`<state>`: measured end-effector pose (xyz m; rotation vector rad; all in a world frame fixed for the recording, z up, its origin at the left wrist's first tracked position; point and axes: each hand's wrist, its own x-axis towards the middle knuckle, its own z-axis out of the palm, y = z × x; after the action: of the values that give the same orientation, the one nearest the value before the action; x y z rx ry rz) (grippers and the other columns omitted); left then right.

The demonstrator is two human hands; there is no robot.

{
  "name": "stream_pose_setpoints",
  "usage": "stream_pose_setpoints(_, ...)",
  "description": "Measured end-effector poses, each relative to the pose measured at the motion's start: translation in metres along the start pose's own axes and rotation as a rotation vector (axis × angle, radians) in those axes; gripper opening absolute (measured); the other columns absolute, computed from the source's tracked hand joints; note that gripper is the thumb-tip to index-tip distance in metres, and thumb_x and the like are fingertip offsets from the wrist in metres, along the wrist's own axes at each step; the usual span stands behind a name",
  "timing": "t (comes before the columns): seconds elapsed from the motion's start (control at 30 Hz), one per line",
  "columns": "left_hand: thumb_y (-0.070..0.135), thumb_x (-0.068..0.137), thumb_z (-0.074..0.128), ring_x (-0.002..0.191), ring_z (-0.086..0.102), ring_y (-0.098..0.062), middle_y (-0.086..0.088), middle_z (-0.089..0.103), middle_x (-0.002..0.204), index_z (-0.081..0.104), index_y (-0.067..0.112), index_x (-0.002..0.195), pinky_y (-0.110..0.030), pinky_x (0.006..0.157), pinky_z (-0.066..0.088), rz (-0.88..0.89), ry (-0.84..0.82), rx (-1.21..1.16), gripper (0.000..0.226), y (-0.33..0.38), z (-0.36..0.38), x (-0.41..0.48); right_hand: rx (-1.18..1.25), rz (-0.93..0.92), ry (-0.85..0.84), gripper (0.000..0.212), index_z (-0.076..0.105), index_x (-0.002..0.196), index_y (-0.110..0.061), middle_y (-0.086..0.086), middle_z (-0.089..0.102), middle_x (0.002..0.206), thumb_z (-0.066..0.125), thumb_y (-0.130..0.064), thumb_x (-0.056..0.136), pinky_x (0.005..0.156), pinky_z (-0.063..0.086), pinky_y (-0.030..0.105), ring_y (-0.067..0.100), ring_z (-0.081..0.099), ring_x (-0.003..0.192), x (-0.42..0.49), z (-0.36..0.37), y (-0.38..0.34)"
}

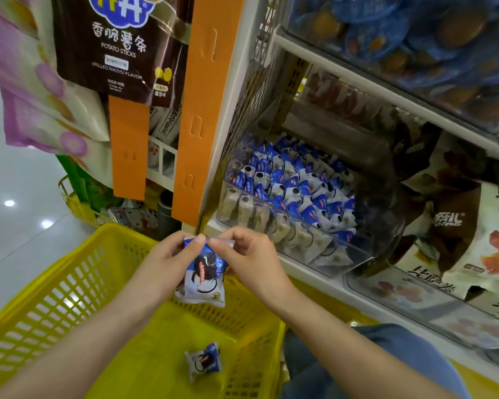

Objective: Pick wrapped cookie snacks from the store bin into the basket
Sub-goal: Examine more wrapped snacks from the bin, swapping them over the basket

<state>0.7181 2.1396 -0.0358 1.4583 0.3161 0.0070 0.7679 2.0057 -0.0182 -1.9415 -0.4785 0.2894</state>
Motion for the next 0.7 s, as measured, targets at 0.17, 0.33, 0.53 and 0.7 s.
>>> stream_pose_setpoints(0.17, 0.026, 0.094, 0.05, 0.068, 0.069, -0.016, -0.007, 0.069, 0.074, 0.061, 0.015, 0.079, -0.022, 0.053, 0.051, 0.051, 0.048, 0.023, 0.022, -0.002, 0.002, -0.001, -0.169, -0.138, 0.028, 0.013, 0.061, 0.073, -0.027, -0.011, 0.061, 0.069, 0.065, -0.027, 0.086, 0.058, 0.045, 0.02, 0.001, 0.057, 0.066, -0.002, 0.002, -0.002)
stream_pose_setpoints(0.33, 0.026, 0.093, 0.051, 0.067, 0.068, -0.015, -0.005, 0.066, 0.067, 0.058, 0.024, 0.06, -0.028, 0.056, 0.05, -0.045, 0.03, -0.044, 0.034, -0.005, 0.004, 0.0, -0.682, -0.515, 0.126, 0.019, 0.068, 0.084, -0.01, 0.002, 0.063, 0.078, 0.063, -0.028, 0.085, 0.062, 0.05, 0.031, 0.017, 0.06, 0.076, -0.005, -0.001, -0.001)
stream_pose_setpoints(0.53, 0.024, 0.089, 0.056, 0.078, 0.069, -0.021, -0.006, 0.072, 0.08, 0.067, 0.021, 0.081, -0.035, 0.069, 0.051, -0.119, 0.021, -0.165, 0.014, -0.01, 0.009, 0.004, -0.374, -0.195, 0.101, 0.014, 0.068, 0.083, -0.017, -0.008, 0.064, 0.076, 0.062, -0.028, 0.088, 0.062, 0.047, 0.022, 0.005, 0.059, 0.07, -0.003, -0.006, -0.001)
stream_pose_setpoints(0.7, 0.027, 0.074, 0.073, 0.087, 0.069, -0.019, -0.004, 0.072, 0.095, 0.061, 0.018, 0.102, -0.038, 0.08, 0.053, -0.094, 0.024, -0.056, 0.032, -0.01, 0.007, 0.006, 0.057, 0.154, 0.184, 0.016, 0.058, 0.075, -0.018, 0.008, 0.066, 0.082, 0.057, -0.013, 0.091, 0.054, 0.055, 0.022, 0.016, 0.065, 0.071, 0.008, -0.015, -0.001)
